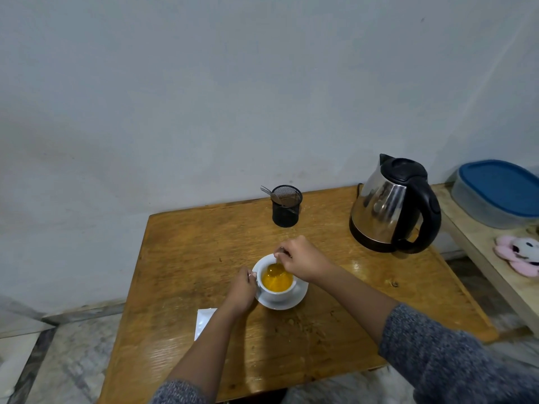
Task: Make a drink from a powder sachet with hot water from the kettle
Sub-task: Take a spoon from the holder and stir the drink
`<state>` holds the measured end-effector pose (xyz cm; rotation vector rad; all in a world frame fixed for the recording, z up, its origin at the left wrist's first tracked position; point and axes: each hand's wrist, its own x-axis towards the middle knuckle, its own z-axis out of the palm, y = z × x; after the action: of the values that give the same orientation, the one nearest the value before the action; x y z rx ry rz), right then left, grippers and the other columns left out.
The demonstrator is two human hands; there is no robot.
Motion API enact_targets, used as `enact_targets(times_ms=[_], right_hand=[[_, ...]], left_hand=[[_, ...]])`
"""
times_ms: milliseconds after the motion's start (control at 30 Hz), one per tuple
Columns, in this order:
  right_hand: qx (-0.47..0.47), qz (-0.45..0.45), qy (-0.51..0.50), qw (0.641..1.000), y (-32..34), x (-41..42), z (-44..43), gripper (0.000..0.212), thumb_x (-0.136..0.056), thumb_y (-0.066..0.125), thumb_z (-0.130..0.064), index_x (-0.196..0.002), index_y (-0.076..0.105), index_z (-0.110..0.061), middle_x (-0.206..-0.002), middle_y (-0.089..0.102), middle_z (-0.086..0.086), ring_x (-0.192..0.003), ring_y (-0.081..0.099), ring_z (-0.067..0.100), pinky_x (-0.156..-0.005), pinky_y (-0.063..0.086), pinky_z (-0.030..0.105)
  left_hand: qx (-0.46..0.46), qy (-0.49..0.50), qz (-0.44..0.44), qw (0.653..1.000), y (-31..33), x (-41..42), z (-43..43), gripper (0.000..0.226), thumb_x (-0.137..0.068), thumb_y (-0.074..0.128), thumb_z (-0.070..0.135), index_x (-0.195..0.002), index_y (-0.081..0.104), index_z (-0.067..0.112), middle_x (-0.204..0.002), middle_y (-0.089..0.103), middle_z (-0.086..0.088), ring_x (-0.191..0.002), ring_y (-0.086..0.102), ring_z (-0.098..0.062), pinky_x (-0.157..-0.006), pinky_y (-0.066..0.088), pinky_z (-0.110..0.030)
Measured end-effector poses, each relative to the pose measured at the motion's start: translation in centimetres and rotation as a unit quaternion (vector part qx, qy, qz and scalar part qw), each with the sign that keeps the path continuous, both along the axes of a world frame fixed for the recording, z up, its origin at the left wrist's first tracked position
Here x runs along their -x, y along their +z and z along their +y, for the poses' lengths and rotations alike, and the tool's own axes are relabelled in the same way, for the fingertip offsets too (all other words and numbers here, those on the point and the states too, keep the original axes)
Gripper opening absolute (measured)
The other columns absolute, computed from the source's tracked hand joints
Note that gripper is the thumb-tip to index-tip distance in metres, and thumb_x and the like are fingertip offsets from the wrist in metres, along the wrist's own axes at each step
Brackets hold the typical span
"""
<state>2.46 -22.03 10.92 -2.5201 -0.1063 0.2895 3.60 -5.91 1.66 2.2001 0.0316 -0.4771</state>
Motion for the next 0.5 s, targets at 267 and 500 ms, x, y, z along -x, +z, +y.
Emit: enact_targets(times_ms=[267,500], right_hand=[[0.047,0.032,0.075,0.995,1.4,0.8,-0.1,0.026,-0.094,0.048,-0.016,-0.108,0.068,-0.006,-0.106,0.068,0.012,-0.091,0.063,0.025,-0.073,0.051,0.035],[0.034,0.025,0.090,0.995,1.1,0.2,2.0,0.027,-0.094,0.045,-0.014,-0.097,0.069,-0.002,-0.094,0.069,0.016,-0.074,0.058,0.024,-0.062,0.046,0.032]], left_hand=[[0.012,0.000,0.014,1.000,0.1,0.2,-0.1,0.023,-0.098,0.035,0.022,-0.104,0.051,0.007,-0.093,0.053,-0.007,-0.078,0.047,-0.015,-0.058,0.035,-0.024],[0.025,-0.011,0.015,1.000,0.0,0.1,0.1,0.016,-0.098,0.033,0.020,-0.094,0.046,0.012,-0.092,0.054,-0.010,-0.072,0.045,-0.013,-0.057,0.034,-0.025]])
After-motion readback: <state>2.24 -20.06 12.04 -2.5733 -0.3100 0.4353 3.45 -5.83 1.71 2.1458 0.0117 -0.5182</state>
